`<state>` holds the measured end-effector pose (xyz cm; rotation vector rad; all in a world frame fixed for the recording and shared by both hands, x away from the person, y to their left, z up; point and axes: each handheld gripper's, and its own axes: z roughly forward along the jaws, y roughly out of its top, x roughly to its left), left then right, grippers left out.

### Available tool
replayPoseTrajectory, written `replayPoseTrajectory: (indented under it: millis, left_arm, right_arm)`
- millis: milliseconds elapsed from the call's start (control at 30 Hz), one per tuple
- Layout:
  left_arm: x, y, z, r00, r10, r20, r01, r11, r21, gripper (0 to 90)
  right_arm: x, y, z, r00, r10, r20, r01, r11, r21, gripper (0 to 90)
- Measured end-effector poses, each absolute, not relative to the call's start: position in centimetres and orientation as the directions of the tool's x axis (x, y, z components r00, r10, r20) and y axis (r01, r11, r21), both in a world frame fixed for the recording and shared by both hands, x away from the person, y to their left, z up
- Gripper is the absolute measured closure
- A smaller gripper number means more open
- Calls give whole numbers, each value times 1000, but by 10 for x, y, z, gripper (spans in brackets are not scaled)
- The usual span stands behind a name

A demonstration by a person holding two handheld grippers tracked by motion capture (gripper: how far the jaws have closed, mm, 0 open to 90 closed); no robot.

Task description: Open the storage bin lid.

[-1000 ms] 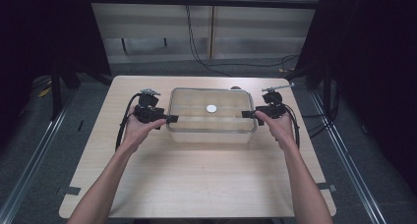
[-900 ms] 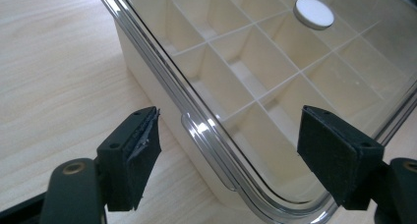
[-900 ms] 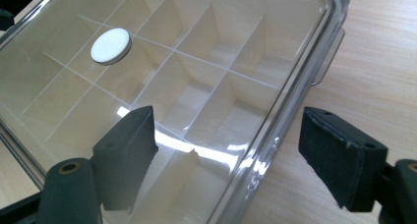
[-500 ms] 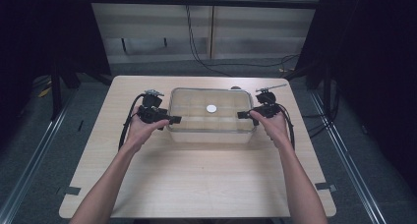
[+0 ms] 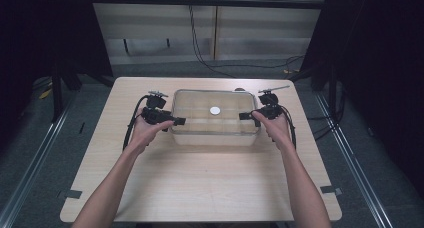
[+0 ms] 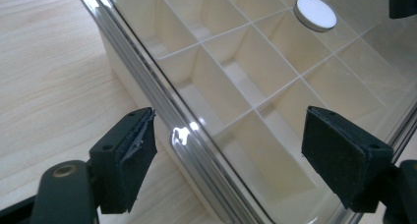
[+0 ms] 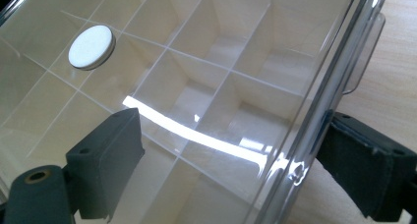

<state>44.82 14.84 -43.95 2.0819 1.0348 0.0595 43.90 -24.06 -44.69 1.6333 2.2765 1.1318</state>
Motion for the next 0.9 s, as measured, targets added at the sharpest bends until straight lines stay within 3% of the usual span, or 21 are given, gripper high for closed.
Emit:
replayPoseTrajectory:
  millis: [167,333,500,900]
  left_arm:
    - [448,143,-440,660,699,-275,655,-355,667,162]
    - [454,142,-443,656,686,-315,672,-341,657,153]
    - [455,138,-441,643,706,-297,682,-351,642,151]
    - [450,144,-438,660,701,-270,645,-346,681,218]
  right_arm:
    - [441,-239,-447,-406,863,300,761,138,634,109]
    - [445,-234,-448,-357,886,297,766,95,635,105]
    - [446,-232,-449,-348,893,285,761,92,642,98]
    - [440,-229,-448,-317,911,266,733,57,678,130]
